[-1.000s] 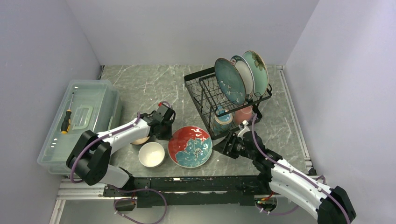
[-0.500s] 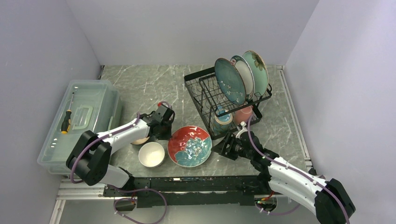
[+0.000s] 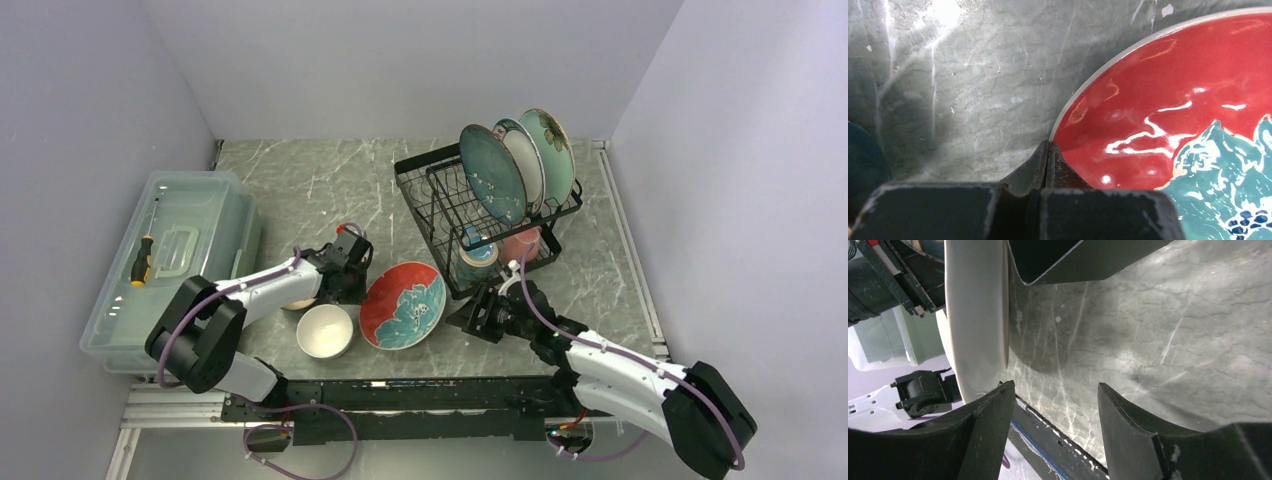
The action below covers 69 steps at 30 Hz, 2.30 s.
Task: Load the mixed dishes into the dish rack
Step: Pick up the plate at the center of the board.
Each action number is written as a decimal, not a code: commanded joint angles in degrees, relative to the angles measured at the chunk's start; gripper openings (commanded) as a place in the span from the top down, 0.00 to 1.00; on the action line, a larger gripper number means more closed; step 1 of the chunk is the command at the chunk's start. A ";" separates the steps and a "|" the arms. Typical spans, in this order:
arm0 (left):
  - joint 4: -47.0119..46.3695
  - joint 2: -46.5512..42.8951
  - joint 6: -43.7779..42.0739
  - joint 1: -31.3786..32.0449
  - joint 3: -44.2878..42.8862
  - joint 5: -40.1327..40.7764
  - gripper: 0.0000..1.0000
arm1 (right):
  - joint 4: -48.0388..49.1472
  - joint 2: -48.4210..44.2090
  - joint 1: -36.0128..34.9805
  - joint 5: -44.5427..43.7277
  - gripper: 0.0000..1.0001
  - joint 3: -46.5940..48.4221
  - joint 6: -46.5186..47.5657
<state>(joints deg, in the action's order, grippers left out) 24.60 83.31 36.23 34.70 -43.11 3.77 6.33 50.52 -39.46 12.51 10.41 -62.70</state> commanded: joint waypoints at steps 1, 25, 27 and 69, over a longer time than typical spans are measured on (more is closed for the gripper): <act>-1.25 0.76 1.63 0.59 1.23 -4.12 1.00 | 4.35 0.47 -1.91 -1.38 0.36 0.88 -1.16; -0.07 -0.90 1.02 0.63 0.14 -4.45 1.00 | -5.23 -7.55 -5.42 -9.62 0.36 9.56 0.11; -0.01 -1.07 1.08 0.63 0.20 -4.63 1.00 | -3.39 -4.70 -6.40 -10.06 0.36 10.35 -0.12; 2.88 -6.64 0.39 0.63 0.96 -5.71 1.00 | 5.87 11.25 -17.65 -19.37 1.00 14.24 -2.52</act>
<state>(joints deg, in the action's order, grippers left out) 25.80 79.15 36.29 34.87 -41.10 -0.01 7.14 64.84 -56.18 -7.88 21.78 -66.06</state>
